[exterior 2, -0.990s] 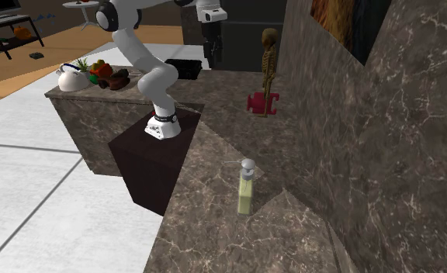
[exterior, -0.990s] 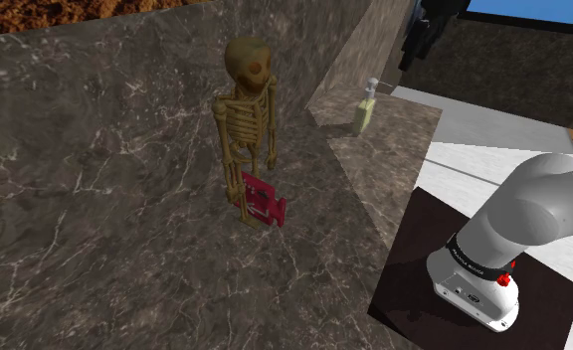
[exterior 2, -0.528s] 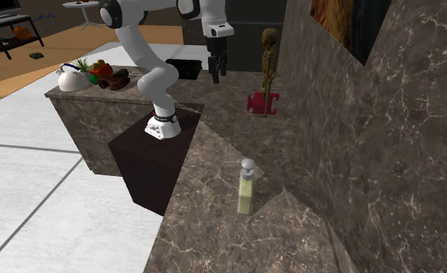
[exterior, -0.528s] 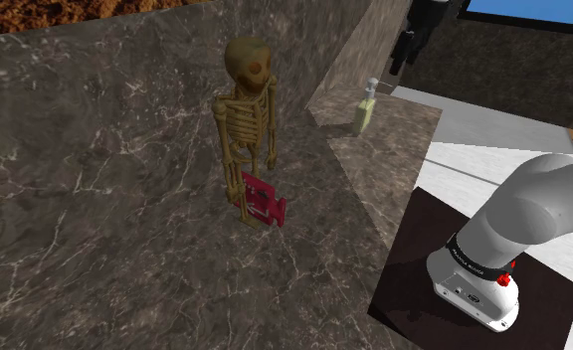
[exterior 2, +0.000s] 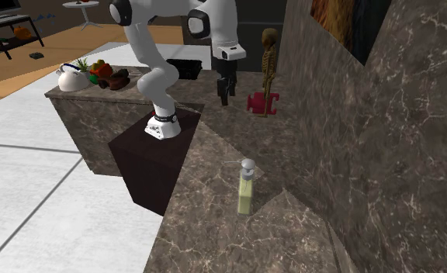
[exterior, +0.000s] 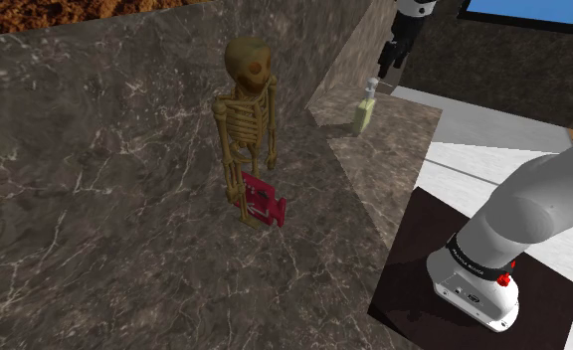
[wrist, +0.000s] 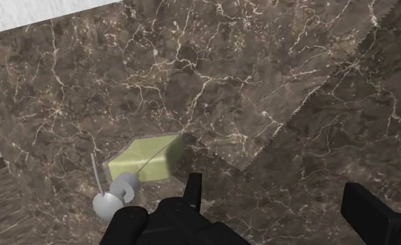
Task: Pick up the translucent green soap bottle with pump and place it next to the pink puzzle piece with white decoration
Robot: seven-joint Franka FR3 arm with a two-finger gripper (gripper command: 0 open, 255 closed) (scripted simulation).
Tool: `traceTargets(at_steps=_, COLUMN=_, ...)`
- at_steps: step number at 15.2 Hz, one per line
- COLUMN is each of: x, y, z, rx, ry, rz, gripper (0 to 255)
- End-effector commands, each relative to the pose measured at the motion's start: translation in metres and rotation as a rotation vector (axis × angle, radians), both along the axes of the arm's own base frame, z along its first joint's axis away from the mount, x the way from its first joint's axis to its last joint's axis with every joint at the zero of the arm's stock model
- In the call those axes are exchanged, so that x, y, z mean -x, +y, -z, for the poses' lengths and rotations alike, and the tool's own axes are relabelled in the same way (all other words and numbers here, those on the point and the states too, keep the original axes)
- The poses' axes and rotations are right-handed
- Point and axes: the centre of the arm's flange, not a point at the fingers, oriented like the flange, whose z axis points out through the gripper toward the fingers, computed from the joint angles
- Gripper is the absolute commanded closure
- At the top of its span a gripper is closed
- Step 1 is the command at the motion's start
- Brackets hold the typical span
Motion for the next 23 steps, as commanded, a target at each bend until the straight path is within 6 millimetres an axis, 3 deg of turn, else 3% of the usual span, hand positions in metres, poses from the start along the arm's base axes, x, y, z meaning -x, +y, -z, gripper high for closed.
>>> traceTargets(at_steps=1, x=-0.013, y=-0.017, z=0.009, rx=0.005, ry=0.003, rz=0.003, gripper=0)
traceTargets(at_steps=18, x=-0.145, y=-0.167, z=0.102, rx=0.040, ry=0.032, rz=0.033, gripper=0)
traceTargets(at_steps=23, x=-0.147, y=-0.170, z=0.128, rx=0.040, ry=0.032, rz=0.033, gripper=0)
